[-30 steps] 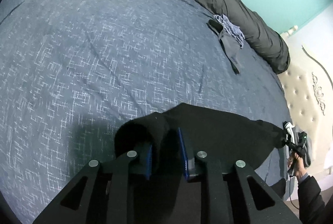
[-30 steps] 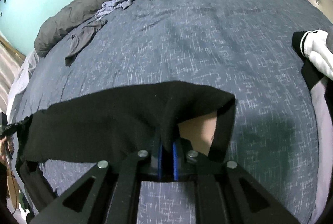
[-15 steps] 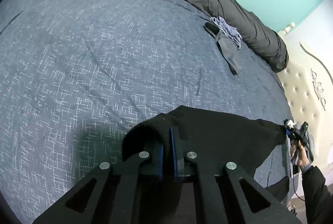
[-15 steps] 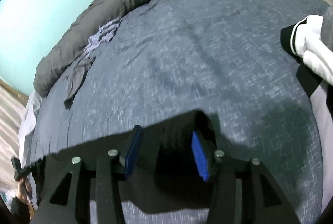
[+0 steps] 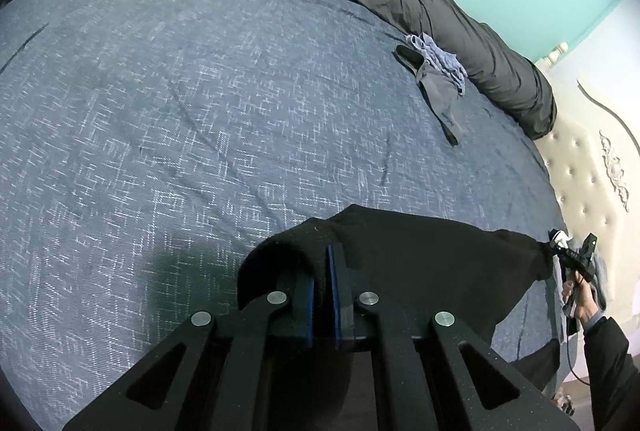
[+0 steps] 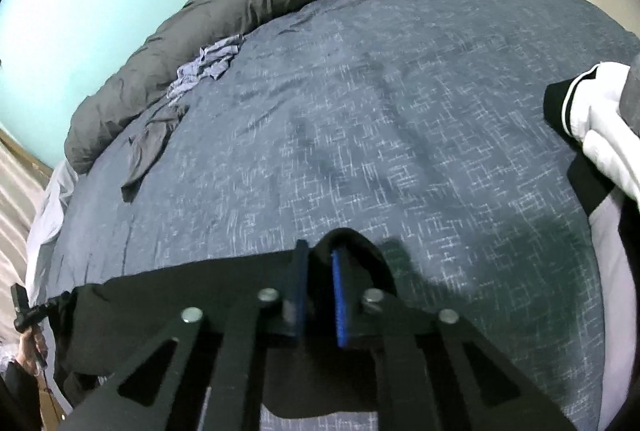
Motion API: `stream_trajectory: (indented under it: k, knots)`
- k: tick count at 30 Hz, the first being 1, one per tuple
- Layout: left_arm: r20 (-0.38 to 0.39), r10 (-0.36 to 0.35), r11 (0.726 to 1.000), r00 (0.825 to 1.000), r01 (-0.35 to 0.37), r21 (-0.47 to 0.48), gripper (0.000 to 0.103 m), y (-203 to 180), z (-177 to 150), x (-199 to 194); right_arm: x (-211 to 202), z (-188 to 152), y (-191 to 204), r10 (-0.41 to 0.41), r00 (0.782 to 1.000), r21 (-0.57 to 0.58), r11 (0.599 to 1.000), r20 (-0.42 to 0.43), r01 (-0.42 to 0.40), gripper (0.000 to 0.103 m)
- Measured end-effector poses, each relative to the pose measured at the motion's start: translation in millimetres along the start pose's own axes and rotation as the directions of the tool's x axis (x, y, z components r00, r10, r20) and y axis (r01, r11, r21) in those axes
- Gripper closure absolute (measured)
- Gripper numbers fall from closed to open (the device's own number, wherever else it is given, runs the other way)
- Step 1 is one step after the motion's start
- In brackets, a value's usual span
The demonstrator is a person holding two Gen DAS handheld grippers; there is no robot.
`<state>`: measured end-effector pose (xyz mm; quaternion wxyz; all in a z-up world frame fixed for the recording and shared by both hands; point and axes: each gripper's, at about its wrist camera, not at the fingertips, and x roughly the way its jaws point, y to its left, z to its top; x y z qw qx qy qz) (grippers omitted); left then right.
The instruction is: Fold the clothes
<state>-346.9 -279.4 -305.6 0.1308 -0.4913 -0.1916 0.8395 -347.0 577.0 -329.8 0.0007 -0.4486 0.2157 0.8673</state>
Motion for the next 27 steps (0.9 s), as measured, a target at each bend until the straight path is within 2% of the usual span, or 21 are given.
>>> stream_trajectory:
  k: [5, 8, 18, 20, 27]
  knots:
    - [0.052, 0.043, 0.999, 0.998, -0.044, 0.006, 0.100, 1, 3, -17, -17, 2, 1, -0.042, 0.997, 0.001, 0.999, 0.063, 0.042, 0.098]
    - [0.131, 0.071, 0.997, 0.989, -0.067, -0.030, 0.101, 10, 9, -47, -40, 11, 2, -0.058, 0.990, 0.008, 0.998, 0.131, 0.058, 0.098]
    - [0.262, 0.083, 0.993, 0.961, -0.059, -0.097, 0.101, 31, 36, -127, -89, 49, 18, -0.078, 0.956, -0.002, 0.997, 0.282, 0.082, 0.098]
    - [0.250, 0.094, 0.993, 0.964, -0.071, -0.098, 0.100, 33, 40, -126, -87, 55, 22, -0.095, 0.956, -0.006, 0.995, 0.278, 0.100, 0.098]
    - [0.192, 0.118, 0.987, 0.974, -0.094, -0.130, 0.100, 45, 41, -90, -44, 45, 13, -0.165, 0.974, -0.003, 0.986, 0.155, 0.167, 0.098]
